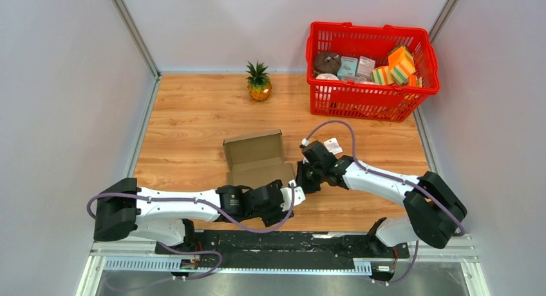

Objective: Fold the paper box

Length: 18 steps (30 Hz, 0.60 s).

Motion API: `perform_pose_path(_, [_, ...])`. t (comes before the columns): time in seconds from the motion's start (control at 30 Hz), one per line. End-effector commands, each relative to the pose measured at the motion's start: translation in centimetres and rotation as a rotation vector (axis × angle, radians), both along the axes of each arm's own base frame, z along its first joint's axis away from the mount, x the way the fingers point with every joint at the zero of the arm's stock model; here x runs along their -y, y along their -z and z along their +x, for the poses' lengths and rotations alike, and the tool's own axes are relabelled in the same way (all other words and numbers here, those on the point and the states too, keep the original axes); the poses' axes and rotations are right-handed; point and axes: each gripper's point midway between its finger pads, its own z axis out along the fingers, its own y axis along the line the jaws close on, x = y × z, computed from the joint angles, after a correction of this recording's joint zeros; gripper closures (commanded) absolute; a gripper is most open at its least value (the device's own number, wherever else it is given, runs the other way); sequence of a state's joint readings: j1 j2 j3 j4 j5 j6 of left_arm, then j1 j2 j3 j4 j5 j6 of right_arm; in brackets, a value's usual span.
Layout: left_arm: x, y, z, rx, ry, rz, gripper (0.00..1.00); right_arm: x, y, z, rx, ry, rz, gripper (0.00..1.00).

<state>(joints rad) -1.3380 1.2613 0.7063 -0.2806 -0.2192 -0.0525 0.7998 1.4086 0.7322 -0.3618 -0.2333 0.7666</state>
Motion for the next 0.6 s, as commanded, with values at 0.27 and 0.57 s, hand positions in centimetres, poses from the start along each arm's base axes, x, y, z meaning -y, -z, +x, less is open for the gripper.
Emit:
perform_pose_path(0.27, [0.0, -1.1, 2.8, 0.286, 0.031, 0.178, 0.27, -1.1, -5.3, -1.4, -0.105, -0.085, 0.175, 1.00])
perform_pose_path(0.57, [-1.5, -2.7, 4.9, 0.464, -0.040, 0.277, 0.55, -1.2, -6.7, -2.0, -0.097, -0.123, 0.211, 1.00])
